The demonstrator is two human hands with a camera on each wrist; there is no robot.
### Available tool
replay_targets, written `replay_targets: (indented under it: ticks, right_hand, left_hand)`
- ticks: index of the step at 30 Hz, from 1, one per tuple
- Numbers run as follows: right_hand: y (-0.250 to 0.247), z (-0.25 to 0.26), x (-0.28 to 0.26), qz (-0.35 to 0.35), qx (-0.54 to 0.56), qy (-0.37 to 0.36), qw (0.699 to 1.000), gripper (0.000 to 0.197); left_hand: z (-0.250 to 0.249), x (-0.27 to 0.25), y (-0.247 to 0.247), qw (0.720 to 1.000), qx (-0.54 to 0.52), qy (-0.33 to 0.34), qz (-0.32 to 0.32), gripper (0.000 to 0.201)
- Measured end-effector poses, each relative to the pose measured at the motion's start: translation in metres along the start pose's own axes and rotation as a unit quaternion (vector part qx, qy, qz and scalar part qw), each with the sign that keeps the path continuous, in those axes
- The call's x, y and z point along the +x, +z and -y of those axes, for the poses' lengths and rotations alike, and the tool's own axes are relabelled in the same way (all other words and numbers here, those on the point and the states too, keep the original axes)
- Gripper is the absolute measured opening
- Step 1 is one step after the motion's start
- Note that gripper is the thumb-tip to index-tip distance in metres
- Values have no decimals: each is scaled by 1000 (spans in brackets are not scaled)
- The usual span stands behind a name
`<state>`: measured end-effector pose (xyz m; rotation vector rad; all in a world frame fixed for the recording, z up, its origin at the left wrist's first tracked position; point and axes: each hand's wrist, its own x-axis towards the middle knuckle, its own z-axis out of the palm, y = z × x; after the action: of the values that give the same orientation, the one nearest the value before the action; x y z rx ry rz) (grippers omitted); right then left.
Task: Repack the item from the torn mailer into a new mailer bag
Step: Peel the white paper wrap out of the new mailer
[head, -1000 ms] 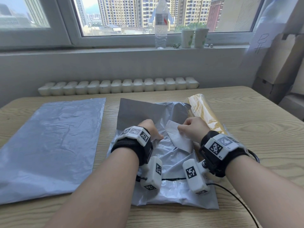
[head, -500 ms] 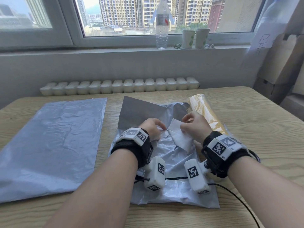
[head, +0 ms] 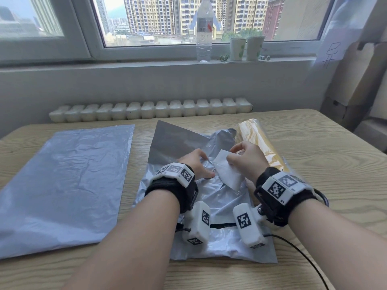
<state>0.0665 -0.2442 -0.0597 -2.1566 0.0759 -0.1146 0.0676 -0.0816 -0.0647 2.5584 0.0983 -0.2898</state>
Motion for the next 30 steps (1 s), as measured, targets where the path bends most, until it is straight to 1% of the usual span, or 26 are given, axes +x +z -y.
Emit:
replay_targets:
  ticks: [21, 26, 30]
  right_hand:
    - [-8, 7, -6, -49, 59, -9, 997, 15]
    - [-11, 10, -8, -60, 72, -19, 995, 12]
    - [-14, 10, -8, -61, 75, -22, 995, 9]
  left_hand:
    - [2, 3, 1, 1000, 7, -2, 4, 57]
    - [1, 3, 3, 1000, -9, -9, 5, 52]
    - [1, 1, 3, 1000, -11, -7, 6, 51]
